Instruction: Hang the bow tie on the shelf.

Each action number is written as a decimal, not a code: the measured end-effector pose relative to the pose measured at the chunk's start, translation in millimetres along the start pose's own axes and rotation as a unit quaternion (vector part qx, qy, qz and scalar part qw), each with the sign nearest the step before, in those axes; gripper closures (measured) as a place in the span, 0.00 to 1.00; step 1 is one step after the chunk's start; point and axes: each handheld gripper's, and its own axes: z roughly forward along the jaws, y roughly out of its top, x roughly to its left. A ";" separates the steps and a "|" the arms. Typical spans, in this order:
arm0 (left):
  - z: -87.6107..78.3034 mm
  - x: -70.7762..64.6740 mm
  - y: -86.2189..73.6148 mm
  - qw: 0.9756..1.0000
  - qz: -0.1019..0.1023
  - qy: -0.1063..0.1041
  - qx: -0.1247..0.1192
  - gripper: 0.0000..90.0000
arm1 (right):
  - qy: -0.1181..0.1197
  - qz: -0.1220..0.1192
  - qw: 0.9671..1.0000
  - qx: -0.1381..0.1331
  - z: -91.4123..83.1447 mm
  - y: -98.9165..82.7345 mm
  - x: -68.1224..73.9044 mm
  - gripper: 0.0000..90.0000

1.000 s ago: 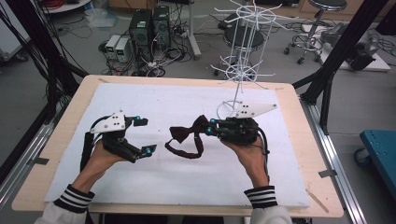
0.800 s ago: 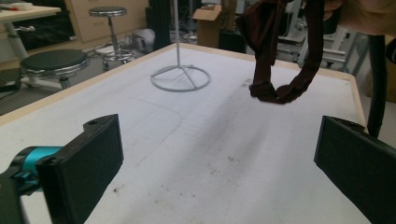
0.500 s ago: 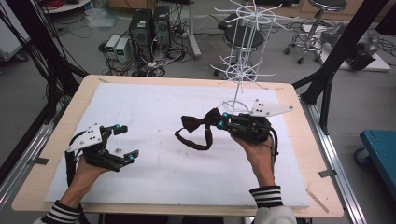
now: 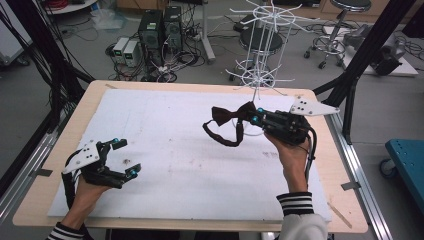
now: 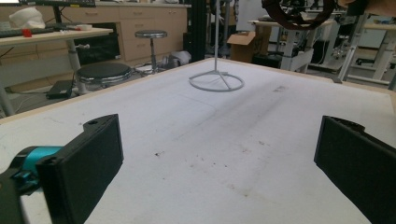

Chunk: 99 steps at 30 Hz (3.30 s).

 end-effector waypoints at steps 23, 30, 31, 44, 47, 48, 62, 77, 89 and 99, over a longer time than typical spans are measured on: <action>-4.8 5.5 -16.1 1.000 -0.014 0.017 -0.019 0.02 | -0.065 0.006 0.998 -0.016 -20.5 12.7 -39.3 0.95; -5.5 6.3 -16.4 1.000 -0.013 0.014 -0.022 0.02 | -0.081 0.004 0.997 -0.011 -28.0 18.3 -48.3 0.95; -5.4 6.1 -16.5 1.000 -0.013 0.016 -0.022 0.02 | -0.081 0.004 0.997 -0.011 -28.7 19.1 -49.8 0.95; -5.7 6.7 -16.8 1.000 -0.013 0.014 -0.021 0.02 | -0.094 0.005 0.996 0.010 -26.4 24.5 -65.8 0.95; -5.7 6.8 -16.8 1.000 -0.014 0.014 -0.022 0.02 | -0.098 0.004 0.995 0.017 -24.4 24.1 -68.9 0.95; -5.7 6.8 -16.7 1.000 -0.014 0.014 -0.022 0.02 | -0.100 0.002 0.995 0.019 -23.5 23.7 -70.2 0.95; -6.1 7.3 -17.0 1.000 -0.014 0.010 -0.020 0.02 | -0.115 -0.010 0.992 0.050 -9.7 24.4 -81.6 0.95; -6.1 6.9 -17.3 1.000 -0.017 0.008 -0.020 0.02 | -0.116 -0.027 0.991 0.063 -1.3 22.3 -84.2 0.95; -6.3 7.5 -18.6 1.000 -0.019 0.008 -0.018 0.02 | -0.122 -0.044 0.988 0.085 3.1 25.5 -81.1 0.94; -7.1 7.7 -19.2 1.000 -0.018 0.009 -0.017 0.02 | -0.135 -0.056 0.986 0.085 5.4 25.6 -81.1 0.91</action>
